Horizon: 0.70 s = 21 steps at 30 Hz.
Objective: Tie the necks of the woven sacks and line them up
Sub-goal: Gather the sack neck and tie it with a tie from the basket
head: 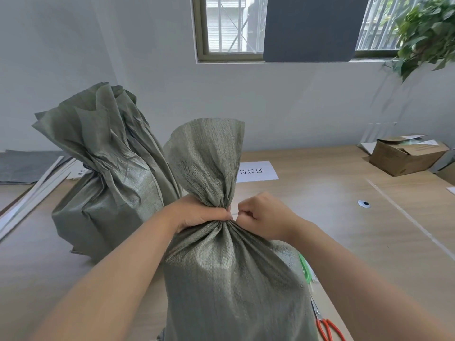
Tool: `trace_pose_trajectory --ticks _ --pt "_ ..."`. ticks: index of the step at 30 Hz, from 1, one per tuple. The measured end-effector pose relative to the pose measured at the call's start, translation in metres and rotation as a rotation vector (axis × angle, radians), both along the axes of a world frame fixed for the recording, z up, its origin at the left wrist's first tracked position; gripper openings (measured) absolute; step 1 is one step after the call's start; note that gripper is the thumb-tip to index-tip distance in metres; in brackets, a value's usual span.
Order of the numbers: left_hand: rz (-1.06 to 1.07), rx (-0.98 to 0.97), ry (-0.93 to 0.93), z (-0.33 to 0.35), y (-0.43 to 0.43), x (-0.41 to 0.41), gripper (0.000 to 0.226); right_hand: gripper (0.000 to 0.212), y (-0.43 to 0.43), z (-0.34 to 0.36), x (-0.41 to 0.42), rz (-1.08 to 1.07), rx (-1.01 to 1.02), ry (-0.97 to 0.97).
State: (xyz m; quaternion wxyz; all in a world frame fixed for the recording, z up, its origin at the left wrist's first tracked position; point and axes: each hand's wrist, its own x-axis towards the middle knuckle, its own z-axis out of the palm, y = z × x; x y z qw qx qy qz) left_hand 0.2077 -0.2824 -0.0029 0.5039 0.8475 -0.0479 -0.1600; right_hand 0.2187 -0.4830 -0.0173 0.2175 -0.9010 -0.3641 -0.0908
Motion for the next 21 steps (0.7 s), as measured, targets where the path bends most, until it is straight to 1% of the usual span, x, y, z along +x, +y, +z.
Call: trace_pose_trajectory --ticks 3,5,8,12,15,19,21 --pt "-0.049 0.053 0.018 0.001 0.001 -0.001 0.013 0.031 -0.005 -0.003 -0.001 0.022 0.051 0.011" --pt "-0.046 0.072 -0.004 0.002 -0.001 -0.002 0.012 0.028 -0.007 -0.006 -0.001 -0.010 0.076 0.038" --pt "-0.018 0.076 -0.045 0.001 -0.002 -0.001 0.009 0.027 -0.011 -0.013 0.000 -0.052 0.042 0.056" --pt "0.029 0.053 -0.062 -0.002 -0.004 0.000 0.011 0.024 -0.005 -0.011 0.000 -0.028 -0.099 -0.065" --pt "0.014 0.043 -0.087 -0.004 -0.005 0.000 0.015 0.019 0.000 -0.007 0.000 0.004 -0.169 -0.159" --pt "0.009 0.046 -0.104 -0.006 -0.005 0.000 0.017 0.027 0.000 -0.007 -0.003 0.001 -0.096 -0.143" --pt "0.007 0.051 -0.111 -0.006 -0.007 0.000 0.013 0.028 0.000 -0.009 -0.002 -0.001 -0.051 -0.126"
